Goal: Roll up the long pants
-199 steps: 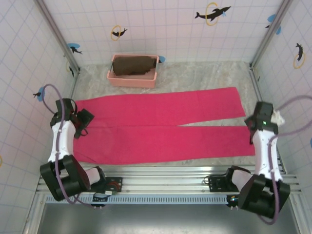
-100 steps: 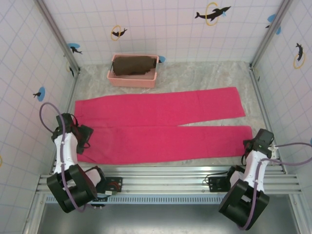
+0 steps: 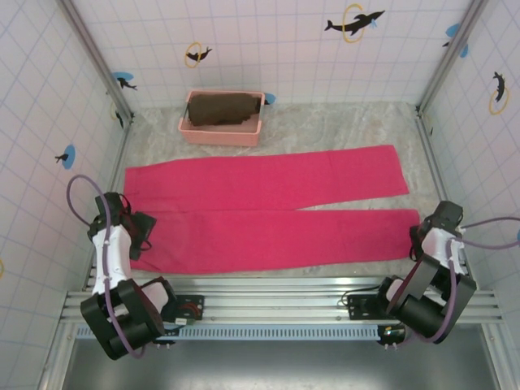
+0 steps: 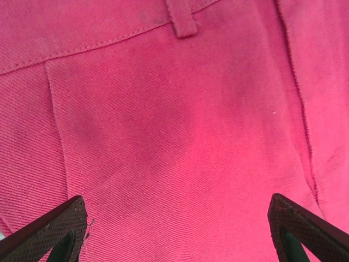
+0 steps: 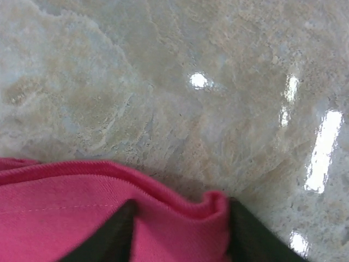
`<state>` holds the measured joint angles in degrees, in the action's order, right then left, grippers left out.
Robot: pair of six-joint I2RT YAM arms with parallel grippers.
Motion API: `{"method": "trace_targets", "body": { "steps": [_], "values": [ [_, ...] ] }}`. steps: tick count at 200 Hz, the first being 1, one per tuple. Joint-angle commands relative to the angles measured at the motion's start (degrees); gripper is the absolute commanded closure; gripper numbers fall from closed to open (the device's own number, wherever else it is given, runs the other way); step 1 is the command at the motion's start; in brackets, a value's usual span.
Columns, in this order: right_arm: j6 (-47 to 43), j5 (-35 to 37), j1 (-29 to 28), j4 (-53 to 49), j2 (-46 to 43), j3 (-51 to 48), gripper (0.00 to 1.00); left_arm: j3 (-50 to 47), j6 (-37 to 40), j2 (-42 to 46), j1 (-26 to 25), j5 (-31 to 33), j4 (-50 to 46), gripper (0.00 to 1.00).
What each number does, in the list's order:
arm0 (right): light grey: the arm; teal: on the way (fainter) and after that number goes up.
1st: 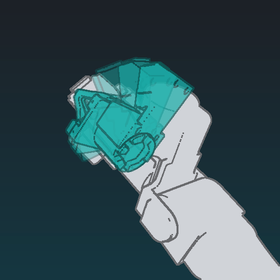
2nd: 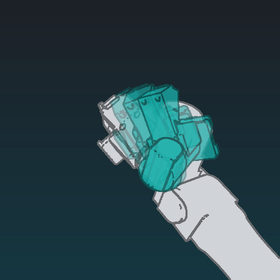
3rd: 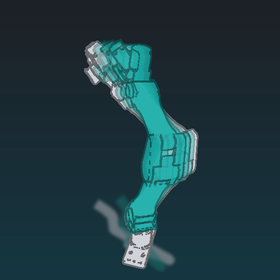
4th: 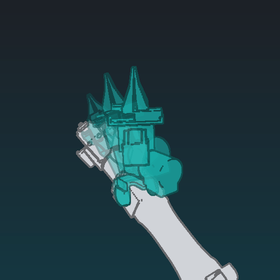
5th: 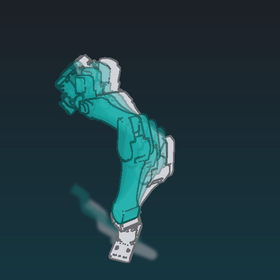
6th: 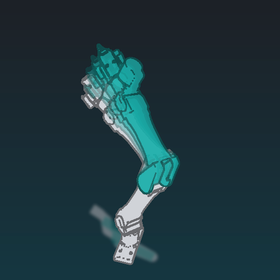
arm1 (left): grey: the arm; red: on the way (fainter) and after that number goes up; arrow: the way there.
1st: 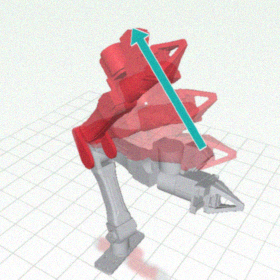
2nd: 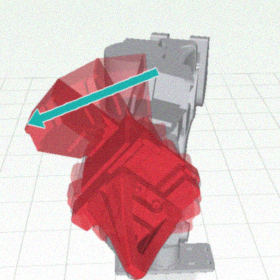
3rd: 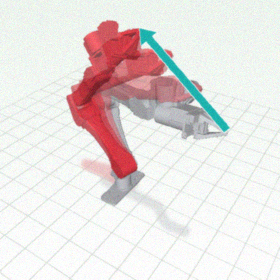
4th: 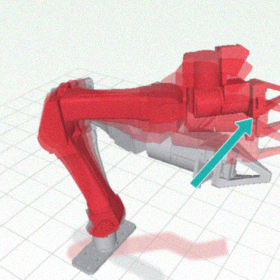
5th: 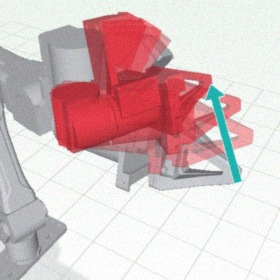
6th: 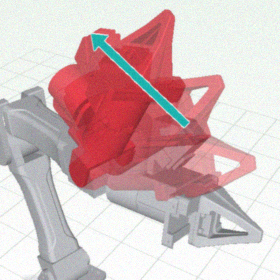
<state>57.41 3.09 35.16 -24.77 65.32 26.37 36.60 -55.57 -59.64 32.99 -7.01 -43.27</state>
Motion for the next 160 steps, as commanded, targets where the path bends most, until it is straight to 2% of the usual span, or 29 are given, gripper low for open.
{"method": "trace_targets", "body": {
  "steps": [1,9,18,65,116,160],
  "values": [
    [-0.6,-1.0,0.2,-0.2,0.7,0.9,0.81,-0.3,-0.5,-0.5,1.0,1.4,-1.4,0.13],
    [-1.0,-0.8,0.3,-0.7,0.6,1.2,0.92,-0.3,-0.3,-0.7,1.4,1.7,-1.9,0.13],
    [-1.4,-0.5,0.2,-1.5,0.4,1.9,1.00,-0.1,-0.2,-0.9,1.8,2.0,-2.2,0.13],
    [-3.4,0.4,0.2,-4.5,1.2,8.8,1.00,-0.3,1.0,-2.2,4.9,1.6,-2.3,0.16],
    [-2.7,1.2,0.2,-5.3,5.5,15.4,1.00,-0.4,5.0,-6.2,13.6,-1.0,-1.8,0.19],
    [-2.7,2.1,-0.6,-5.6,8.1,17.8,1.00,0.2,9.2,-5.8,19.6,0.5,-5.0,0.24]
  ]
}}
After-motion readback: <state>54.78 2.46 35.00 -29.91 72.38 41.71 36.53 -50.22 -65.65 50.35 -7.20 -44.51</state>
